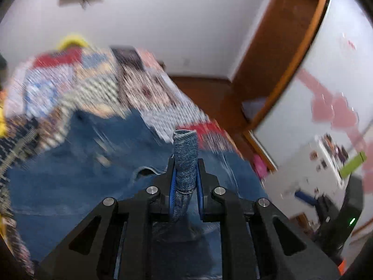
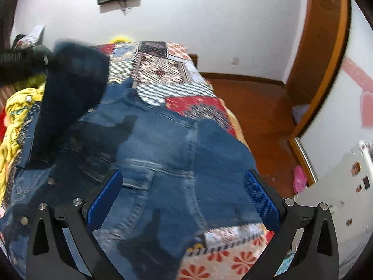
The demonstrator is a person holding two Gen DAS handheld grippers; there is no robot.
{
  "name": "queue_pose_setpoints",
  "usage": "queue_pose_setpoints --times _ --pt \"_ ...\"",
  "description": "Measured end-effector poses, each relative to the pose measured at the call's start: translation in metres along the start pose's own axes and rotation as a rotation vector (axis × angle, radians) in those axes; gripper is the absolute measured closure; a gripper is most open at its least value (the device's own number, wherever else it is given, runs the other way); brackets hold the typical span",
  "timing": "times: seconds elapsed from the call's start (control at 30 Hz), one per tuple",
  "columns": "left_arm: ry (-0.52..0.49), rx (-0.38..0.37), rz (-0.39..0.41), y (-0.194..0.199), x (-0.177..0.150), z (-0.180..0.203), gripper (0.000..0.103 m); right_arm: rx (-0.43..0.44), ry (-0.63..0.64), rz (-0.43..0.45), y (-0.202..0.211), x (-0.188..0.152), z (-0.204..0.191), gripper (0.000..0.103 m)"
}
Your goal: Fold large clothes
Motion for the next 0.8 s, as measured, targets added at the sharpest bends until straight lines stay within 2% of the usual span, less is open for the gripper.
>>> queue_pose_setpoints --times 0.17,0.33,0.37,0.43,0.5,0.57,0.67,0.73,0.8 --pt "-0.032 -0.047 -0.161 -0.048 -0.048 0.021 0.089 -0.049 -0.046 -0.054 -0.007 -0.019 0.031 0.0" --pt "-0.098 -0.03 -0.245 -0.06 -0.081 0.041 0.088 -0.049 -0.116 -0.099 -0.011 -0.036 0.055 0.0" --pt "-0.12 -0.016 -0.242 -0.058 -0.086 0.045 0.085 -0.043 -0.138 -0.109 -0.013 -0.04 0.06 0.0" --pt "-0.145 -0.02 -0.257 -0.058 -0.087 0.048 0.072 -0.03 -0.178 -0.124 -0.013 -0.046 0.066 0.0" --pt "-0.148 -0.057 -0.263 -0.053 -0.09 0.052 0.054 -0.012 -0.222 -0.137 -0.015 -0.051 0.074 0.0" --pt "-0.163 -0.075 -0.259 -0.044 -0.091 0.059 0.051 -0.001 -0.252 -0.144 -0.016 -0.055 0.079 0.0" --pt "-0.228 -0.06 -0.228 -0.025 -0.089 0.065 0.051 0.024 -0.291 -0.156 -0.016 -0.06 0.088 0.0" --pt "-0.262 -0.023 -0.181 -0.008 -0.086 0.059 0.049 0.045 -0.32 -0.167 -0.018 -0.063 0.095 0.0" --pt "-0.28 0.052 -0.129 0.008 -0.08 0.043 0.04 0.071 -0.351 -0.173 -0.021 -0.066 0.102 0.0"
Point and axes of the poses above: each gripper's, at about its wrist camera, not at the fingertips, and y roughly against the way its jaws point, z to its right, x to its top, the point moved 3 cm from there along -y, roughly the way its jaws point, and after that the axes turned 4 degrees about x, right-handed, at the moved point
